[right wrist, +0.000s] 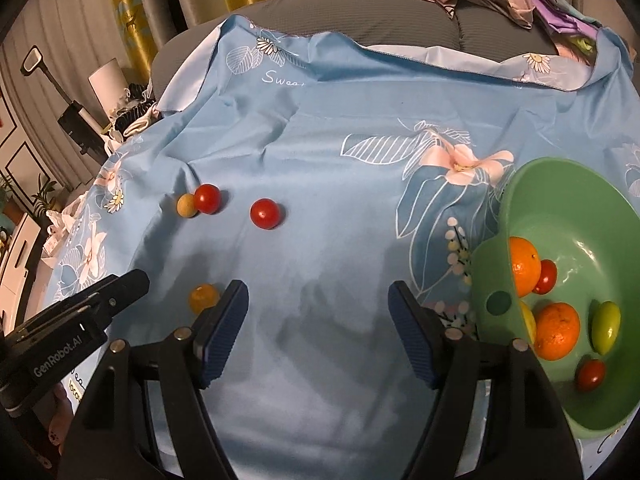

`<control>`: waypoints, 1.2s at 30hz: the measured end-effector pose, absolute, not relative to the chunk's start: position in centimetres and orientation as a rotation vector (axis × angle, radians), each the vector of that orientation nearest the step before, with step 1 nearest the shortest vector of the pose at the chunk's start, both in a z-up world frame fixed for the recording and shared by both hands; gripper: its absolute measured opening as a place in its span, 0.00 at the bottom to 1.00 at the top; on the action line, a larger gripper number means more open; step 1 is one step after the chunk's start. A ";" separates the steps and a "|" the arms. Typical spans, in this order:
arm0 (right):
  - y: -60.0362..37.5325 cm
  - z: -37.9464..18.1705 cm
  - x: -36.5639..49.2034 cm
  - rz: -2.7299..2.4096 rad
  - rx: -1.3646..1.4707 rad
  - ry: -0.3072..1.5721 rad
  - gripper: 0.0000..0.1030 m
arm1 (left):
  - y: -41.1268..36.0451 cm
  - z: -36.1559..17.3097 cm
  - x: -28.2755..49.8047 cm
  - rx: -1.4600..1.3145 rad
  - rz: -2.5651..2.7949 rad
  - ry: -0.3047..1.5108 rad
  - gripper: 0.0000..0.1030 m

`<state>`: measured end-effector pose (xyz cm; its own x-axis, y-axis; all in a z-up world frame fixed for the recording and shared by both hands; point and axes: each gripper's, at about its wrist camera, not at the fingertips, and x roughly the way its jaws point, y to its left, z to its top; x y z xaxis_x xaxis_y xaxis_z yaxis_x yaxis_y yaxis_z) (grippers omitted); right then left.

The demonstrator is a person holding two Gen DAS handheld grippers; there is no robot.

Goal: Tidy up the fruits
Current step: 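Move both open grippers back to the remaining cherry tomatoes on the cloth, then close the left gripper on a red cherry tomato while the right grasps another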

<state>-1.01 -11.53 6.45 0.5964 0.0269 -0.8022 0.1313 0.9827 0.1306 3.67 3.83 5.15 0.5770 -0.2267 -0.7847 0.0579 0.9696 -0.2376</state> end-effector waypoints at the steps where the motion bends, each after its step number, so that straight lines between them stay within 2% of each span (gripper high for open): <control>1: -11.6 6.5 -1.0 -0.060 0.187 0.931 0.71 | 3.8 5.1 3.7 -0.195 -0.167 0.945 0.40; 27: -12.3 6.6 -1.3 -0.025 0.312 0.921 0.71 | 3.6 4.2 4.1 -0.222 -0.242 0.962 0.40; 30: -12.5 6.5 -1.2 -0.012 0.341 0.925 0.69 | 3.4 3.7 4.6 -0.254 -0.270 0.992 0.40; 36: -13.4 6.2 -0.6 0.026 0.438 0.928 0.54 | 2.3 2.7 5.0 -0.243 -0.316 1.049 0.40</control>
<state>-0.63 -13.38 6.24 0.6055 0.2075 -0.7683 0.1647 0.9119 0.3760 4.97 2.26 2.65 0.4599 -0.3688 -0.8078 0.1392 0.9284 -0.3446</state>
